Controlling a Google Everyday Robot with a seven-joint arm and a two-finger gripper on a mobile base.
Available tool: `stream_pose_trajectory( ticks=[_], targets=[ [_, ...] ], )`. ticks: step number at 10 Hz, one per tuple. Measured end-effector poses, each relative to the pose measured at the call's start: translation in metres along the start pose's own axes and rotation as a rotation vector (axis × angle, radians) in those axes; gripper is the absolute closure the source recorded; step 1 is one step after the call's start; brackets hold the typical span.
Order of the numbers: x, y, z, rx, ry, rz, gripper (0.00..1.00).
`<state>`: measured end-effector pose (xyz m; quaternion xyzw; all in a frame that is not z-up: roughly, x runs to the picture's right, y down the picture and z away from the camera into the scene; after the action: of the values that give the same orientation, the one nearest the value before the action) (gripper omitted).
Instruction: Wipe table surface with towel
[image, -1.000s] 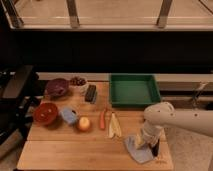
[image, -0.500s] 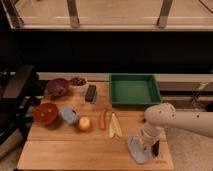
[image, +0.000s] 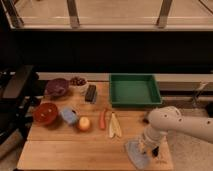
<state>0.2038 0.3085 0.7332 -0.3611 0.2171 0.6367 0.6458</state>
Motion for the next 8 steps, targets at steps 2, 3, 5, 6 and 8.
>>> stream_pose_trajectory(
  ticks=[2,3,5,6,8],
  targets=[
    [-0.023,-0.004,-0.006,0.01,-0.004,0.005,1.0],
    [-0.037,-0.003,-0.008,0.014,-0.007,0.0,1.0],
    [-0.056,0.006,-0.011,0.005,-0.014,-0.025,1.0],
    [-0.058,0.017,-0.009,-0.009,-0.009,-0.05,1.0],
    [-0.047,0.036,-0.005,-0.045,0.006,-0.094,1.0]
  ],
)
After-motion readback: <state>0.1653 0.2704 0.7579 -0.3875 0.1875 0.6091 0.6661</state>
